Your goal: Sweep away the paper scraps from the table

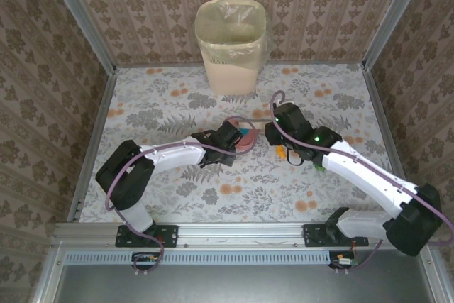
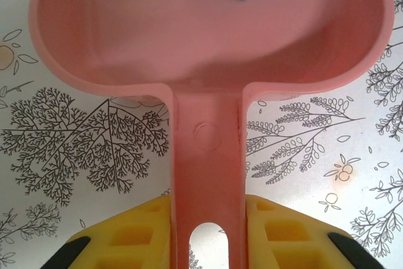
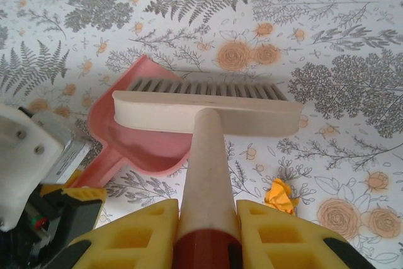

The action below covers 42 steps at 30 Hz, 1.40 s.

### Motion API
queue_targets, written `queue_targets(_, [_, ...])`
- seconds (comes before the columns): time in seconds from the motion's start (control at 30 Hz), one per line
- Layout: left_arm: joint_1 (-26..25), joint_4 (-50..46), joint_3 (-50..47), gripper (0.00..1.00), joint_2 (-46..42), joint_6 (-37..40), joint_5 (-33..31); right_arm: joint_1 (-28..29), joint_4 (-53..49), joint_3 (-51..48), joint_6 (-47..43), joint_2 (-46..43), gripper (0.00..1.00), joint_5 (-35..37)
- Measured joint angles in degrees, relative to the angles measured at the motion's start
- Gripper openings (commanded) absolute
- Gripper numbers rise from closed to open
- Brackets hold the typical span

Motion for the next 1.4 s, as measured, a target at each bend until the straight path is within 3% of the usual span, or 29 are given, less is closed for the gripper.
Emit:
queue_targets(0.2, [-0.1, 2.0, -1.4, 0.00, -0.1, 0.4, -1.2, -0.1, 5.8, -6.5, -1.5, -6.6, 0.00, 9.0])
queue_targets(0.43, [-2.0, 4.6, -4.3, 0.00, -2.2, 1.8, -5.4, -0.5, 18.3, -25.4, -0.9, -17.4, 0.00, 21.5])
queue_targets(0.63, [-4.7, 5.2, -6.0, 0.00, -8.0, 2.1, -8.2, -3.1, 22.4, -30.9, 2.1, -20.2, 0.00, 28.0])
queue_targets(1.03, [-13.3, -4.1, -1.6, 0.00, -18.5, -1.2, -11.1, -8.2, 24.1, -32.3, 6.8, -21.9, 0.00, 29.6])
queue_targets(1.4, [-14.5, -18.7, 18.0, 0.00, -21.8, -2.0, -10.9, -9.3, 24.2, -32.8, 7.7, -22.3, 0.00, 27.9])
